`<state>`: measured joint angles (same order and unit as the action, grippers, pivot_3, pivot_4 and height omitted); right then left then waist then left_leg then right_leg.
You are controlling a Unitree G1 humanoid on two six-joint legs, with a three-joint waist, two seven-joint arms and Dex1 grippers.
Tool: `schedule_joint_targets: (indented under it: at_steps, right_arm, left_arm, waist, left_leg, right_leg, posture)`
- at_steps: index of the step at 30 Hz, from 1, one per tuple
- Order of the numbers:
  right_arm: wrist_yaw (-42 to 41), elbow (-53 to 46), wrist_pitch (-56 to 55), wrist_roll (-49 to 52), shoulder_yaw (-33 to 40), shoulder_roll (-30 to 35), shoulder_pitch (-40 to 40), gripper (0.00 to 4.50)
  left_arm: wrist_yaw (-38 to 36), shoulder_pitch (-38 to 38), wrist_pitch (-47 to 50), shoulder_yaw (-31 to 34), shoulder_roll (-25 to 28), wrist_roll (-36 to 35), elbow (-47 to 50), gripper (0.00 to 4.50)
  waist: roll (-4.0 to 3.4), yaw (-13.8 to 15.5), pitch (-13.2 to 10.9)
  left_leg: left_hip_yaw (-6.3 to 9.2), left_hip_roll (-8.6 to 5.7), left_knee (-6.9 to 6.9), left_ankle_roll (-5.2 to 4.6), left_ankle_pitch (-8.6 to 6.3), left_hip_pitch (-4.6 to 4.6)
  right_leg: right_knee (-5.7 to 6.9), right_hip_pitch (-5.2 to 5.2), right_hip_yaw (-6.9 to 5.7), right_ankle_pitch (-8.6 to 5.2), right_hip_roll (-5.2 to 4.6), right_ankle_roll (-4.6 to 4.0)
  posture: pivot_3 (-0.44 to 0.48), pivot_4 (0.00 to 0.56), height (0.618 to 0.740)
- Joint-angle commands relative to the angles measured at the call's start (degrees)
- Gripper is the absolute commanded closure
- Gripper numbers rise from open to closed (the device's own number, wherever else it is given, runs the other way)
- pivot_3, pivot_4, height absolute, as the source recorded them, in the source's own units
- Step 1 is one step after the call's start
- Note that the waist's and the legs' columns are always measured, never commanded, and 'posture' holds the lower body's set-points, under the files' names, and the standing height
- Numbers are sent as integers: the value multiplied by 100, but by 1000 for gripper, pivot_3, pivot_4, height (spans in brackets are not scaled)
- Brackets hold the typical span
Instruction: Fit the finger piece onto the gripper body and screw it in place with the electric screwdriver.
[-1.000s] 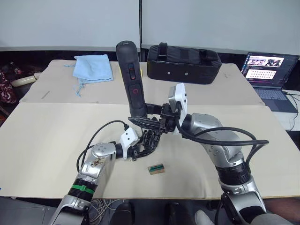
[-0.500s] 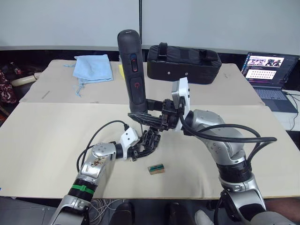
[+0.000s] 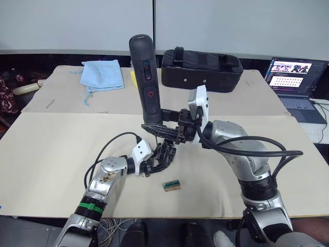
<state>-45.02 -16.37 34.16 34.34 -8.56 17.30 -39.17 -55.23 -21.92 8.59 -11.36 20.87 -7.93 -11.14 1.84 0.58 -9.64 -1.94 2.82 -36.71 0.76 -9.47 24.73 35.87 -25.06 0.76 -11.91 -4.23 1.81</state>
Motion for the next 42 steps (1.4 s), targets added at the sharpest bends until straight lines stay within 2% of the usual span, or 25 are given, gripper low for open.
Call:
schedule_joint_targets:
  at_steps: [1, 42]
  right_arm:
    - [-27, -223, -205, 23, 83, -50, -55, 2601]
    - [-33, -150, -391, -236, 13, -165, 111, 2601]
  left_arm:
    - [-111, 154, 154, -280, -5, 86, -94, 2217]
    - [-87, 169, 184, -270, -10, 78, -74, 2217]
  waist:
    - [0, 0, 0]
    - [0, 0, 0]
  left_leg:
    - [0, 0, 0, 0, 0, 0]
    - [0, 0, 0, 0, 0, 1]
  right_leg:
    - [0, 0, 0, 0, 0, 0]
    - [-2, -1, -1, -1, -1, 0]
  posture:
    - [0, 150, 740]
    - [0, 150, 740]
